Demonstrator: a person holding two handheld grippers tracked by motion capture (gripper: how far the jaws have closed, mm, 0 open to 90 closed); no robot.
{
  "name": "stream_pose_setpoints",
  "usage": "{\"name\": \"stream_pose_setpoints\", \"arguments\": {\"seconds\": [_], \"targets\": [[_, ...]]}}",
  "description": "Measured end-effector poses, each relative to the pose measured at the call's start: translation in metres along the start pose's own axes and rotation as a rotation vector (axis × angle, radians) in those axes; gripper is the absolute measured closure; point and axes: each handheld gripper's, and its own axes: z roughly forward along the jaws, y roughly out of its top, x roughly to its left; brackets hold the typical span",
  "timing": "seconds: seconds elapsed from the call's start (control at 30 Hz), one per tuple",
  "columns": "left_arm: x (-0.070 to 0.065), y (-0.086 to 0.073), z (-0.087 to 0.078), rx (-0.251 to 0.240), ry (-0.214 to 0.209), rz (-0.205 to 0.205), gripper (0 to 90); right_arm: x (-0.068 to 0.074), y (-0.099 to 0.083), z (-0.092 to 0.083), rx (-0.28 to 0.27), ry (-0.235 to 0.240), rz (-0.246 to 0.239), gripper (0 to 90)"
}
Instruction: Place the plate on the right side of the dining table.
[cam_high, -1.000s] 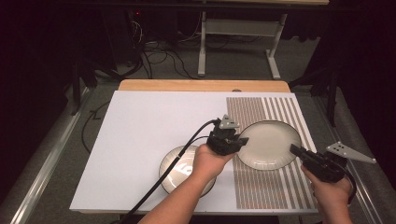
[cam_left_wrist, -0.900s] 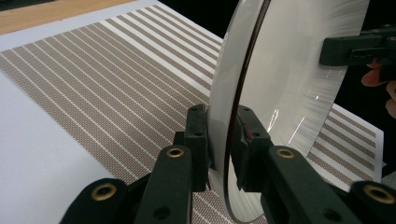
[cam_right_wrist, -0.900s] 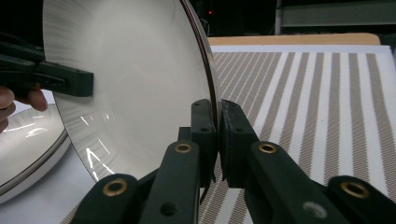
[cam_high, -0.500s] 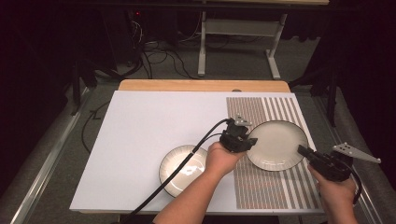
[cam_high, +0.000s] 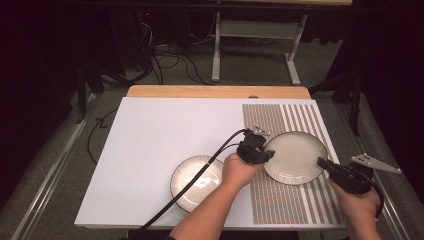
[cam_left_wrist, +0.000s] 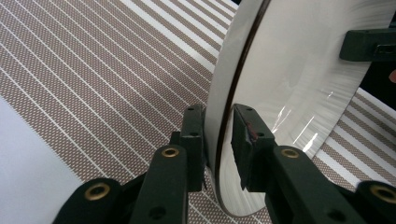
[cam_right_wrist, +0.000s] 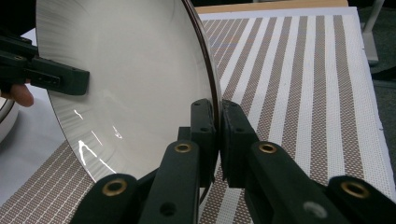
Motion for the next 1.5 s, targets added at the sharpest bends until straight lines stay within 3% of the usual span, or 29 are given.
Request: {"name": "stream_pose_setpoints", "arguments": {"seconds": [0.23,0.43,0.6,0.9,1.27,1.5], "targets": [[0.0,0.0,0.004,0.004,0.025,0.011,70.9,0.0,0.0,0.0,0.003,0.001,0.001,87.6],[-0.003,0.0,-0.011,-0.049,0.036,0.032,57.1,0.0,0.0,0.001,0.007,-0.01,-0.005,87.0],[0.002,-0.006,-0.039,-0.12,0.075,0.076,46.5,-0.001,-0.001,0.003,0.016,-0.026,-0.004,86.4],[0.026,-0.032,-0.101,-0.196,0.119,0.061,30.8,0.0,0.0,0.005,0.023,-0.045,-0.007,85.7],[0.063,-0.086,-0.176,-0.271,0.203,0.042,18.5,-0.001,0.0,0.008,0.044,-0.074,0.01,84.3],[0.084,-0.115,-0.208,-0.304,0.247,0.038,15.4,-0.003,-0.001,0.011,0.052,-0.082,0.015,83.5]]}}
